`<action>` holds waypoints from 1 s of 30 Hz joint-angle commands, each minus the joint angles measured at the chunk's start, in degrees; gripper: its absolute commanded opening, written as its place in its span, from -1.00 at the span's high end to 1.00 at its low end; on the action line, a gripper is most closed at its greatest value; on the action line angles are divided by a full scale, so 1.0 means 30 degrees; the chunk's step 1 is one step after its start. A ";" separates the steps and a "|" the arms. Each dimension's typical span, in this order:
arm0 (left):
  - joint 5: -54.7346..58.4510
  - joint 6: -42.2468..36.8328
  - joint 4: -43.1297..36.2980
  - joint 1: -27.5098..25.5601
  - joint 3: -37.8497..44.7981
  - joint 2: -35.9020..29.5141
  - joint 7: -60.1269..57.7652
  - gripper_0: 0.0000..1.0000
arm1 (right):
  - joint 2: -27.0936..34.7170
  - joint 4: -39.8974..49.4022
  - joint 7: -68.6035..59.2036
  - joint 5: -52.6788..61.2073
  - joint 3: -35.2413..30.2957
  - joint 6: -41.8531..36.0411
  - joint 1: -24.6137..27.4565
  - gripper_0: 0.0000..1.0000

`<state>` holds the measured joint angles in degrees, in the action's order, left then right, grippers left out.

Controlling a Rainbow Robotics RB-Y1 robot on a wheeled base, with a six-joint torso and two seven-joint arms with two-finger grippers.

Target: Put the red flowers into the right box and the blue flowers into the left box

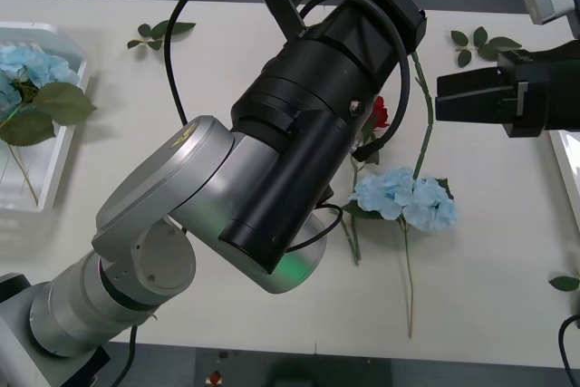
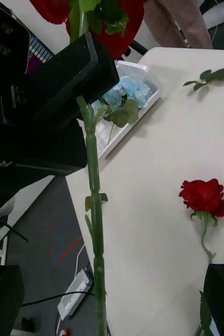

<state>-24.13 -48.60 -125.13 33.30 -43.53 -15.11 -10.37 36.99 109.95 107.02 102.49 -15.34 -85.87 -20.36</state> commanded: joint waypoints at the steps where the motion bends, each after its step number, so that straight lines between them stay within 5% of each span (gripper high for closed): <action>1: -0.0160 0.0147 -0.0330 -0.0288 0.0125 -0.0061 -0.0323 1.00 | -0.0581 0.0351 -0.1075 -0.0061 0.0190 0.0352 -0.0566 -0.97; 4: -0.0160 0.0147 -0.0330 -0.0288 0.0125 -0.0061 -0.0323 1.00 | -0.0611 0.0351 -0.1162 -0.0061 0.0161 0.0352 -0.0654 0.01; 5: -0.0160 0.0147 -0.0330 -0.0288 0.0125 -0.0061 -0.0323 1.00 | -0.0611 0.0351 -0.1192 -0.0031 0.0161 0.0323 -0.0654 0.65; 6: -0.0160 0.0147 -0.0330 -0.0288 0.0125 -0.0061 -0.0323 1.00 | -0.0611 0.0351 -0.1221 -0.0031 0.0190 0.0323 -0.0654 0.98; 26: -0.0160 0.0147 -0.0330 -0.0288 0.0125 -0.0061 -0.0323 1.00 | -0.0845 0.0351 -0.1573 0.0027 0.0190 0.0205 -0.0654 1.00; 27: -0.0160 0.0147 -0.0330 -0.0288 0.0125 -0.0061 -0.0323 0.74 | -0.0874 0.0351 -0.1602 0.0027 0.0190 0.0205 -0.0654 1.00; 28: -0.0160 0.0147 -0.0330 -0.0288 0.0125 -0.0061 -0.0323 -0.27 | -0.0845 0.0351 -0.1573 0.0086 0.0190 0.0205 -0.0654 1.00; 30: -0.0160 0.0147 -0.0330 -0.0288 0.0125 -0.0061 -0.0323 -0.72 | -0.0845 0.0351 -0.1602 0.0086 0.0190 0.0205 -0.0654 1.00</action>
<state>-24.13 -48.60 -125.13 33.29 -43.53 -15.11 -10.38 35.16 109.95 103.78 102.48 -14.09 -85.35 -21.39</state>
